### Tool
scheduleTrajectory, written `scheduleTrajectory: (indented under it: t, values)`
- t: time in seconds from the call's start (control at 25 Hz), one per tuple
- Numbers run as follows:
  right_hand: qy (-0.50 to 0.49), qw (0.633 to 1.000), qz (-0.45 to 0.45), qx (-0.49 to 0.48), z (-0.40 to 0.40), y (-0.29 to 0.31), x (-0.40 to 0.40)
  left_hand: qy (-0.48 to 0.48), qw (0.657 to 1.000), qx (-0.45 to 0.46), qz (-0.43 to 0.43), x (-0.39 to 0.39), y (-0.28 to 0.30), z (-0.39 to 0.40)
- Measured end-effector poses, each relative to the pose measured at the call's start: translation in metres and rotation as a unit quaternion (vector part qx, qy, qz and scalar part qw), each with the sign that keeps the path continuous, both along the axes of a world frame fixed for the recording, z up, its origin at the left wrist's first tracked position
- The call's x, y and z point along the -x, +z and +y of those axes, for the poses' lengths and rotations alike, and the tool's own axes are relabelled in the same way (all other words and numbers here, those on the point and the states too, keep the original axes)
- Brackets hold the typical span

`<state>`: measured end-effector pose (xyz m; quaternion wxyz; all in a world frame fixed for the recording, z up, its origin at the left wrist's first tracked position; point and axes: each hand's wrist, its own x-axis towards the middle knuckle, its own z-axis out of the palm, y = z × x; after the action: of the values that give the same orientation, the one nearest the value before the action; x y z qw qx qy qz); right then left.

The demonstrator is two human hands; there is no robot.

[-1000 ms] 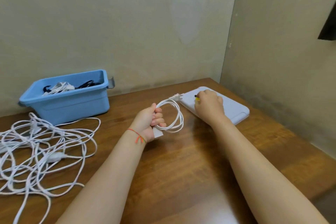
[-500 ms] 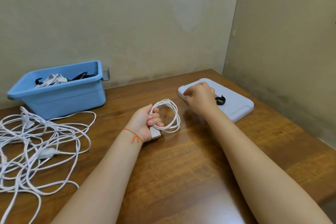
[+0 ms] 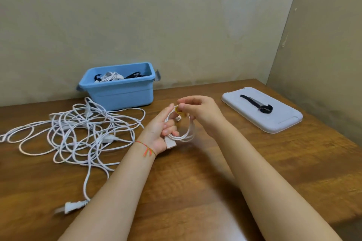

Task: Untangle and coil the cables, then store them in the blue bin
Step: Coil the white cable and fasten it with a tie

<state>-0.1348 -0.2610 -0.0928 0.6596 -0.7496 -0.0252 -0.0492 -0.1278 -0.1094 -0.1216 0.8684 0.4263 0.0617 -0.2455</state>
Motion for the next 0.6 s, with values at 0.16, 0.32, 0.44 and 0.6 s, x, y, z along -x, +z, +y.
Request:
scheduleTrajectory:
  t: [0.16, 0.32, 0.44, 0.6]
  values:
    - [0.025, 0.998, 0.029, -0.053, 0.015, -0.016, 0.009, 0.039, 0.991, -0.099, -0.084, 0.004, -0.012, 0.014]
    - [0.03, 0.995, 0.029, -0.09, 0.014, -0.022, 0.013, 0.026, 0.985, -0.131, -0.111, 0.008, -0.012, 0.015]
    - [0.056, 0.995, 0.045, -0.073, 0.006, -0.021, 0.016, 0.011, 0.981, -0.152, -0.123, 0.013, -0.009, 0.011]
    - [0.081, 0.992, 0.056, -0.076, 0.006, -0.021, 0.019, 0.025, 0.984, -0.142, -0.104, 0.01, -0.012, 0.015]
